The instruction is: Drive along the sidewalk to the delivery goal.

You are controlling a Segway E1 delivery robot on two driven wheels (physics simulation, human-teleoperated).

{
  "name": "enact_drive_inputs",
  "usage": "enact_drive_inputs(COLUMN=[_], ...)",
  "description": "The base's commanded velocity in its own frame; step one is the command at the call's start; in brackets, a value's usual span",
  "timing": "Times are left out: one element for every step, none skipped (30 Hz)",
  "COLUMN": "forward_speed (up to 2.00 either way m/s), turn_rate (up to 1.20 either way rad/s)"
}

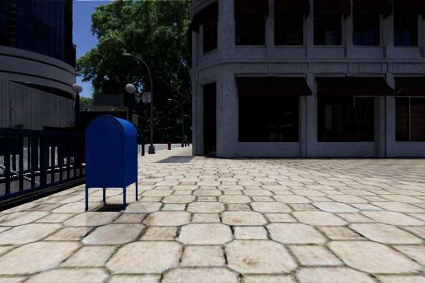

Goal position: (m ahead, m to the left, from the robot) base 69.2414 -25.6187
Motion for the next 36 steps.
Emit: enact_drive_inputs(forward_speed=[2.00, 2.00, 2.00, 2.00, 2.00, 2.00, 2.00, 2.00, 2.00, 2.00, 2.00, 2.00, 2.00, 2.00, 2.00, 2.00, 2.00, 2.00, 2.00, 2.00, 2.00, 2.00, 2.00, 2.00, 2.00, 2.00, 2.00, 2.00, 2.00, 2.00, 2.00, 2.00, 2.00, 2.00, 2.00, 2.00], turn_rate=[0.00, 0.00, 0.00, 0.00, 0.00, 0.00, 0.00, 0.00, 0.00, 0.00, 0.00, 0.00, 0.00, 0.00, 0.00, 0.00, 0.00, 0.17, 0.34, 0.44, 0.44, 0.47, 0.48, 0.48, 0.48, 0.48, 0.48, 0.48, 0.48, 0.48, 0.48, 0.48, 0.48, 0.45, 0.45, 0.40])
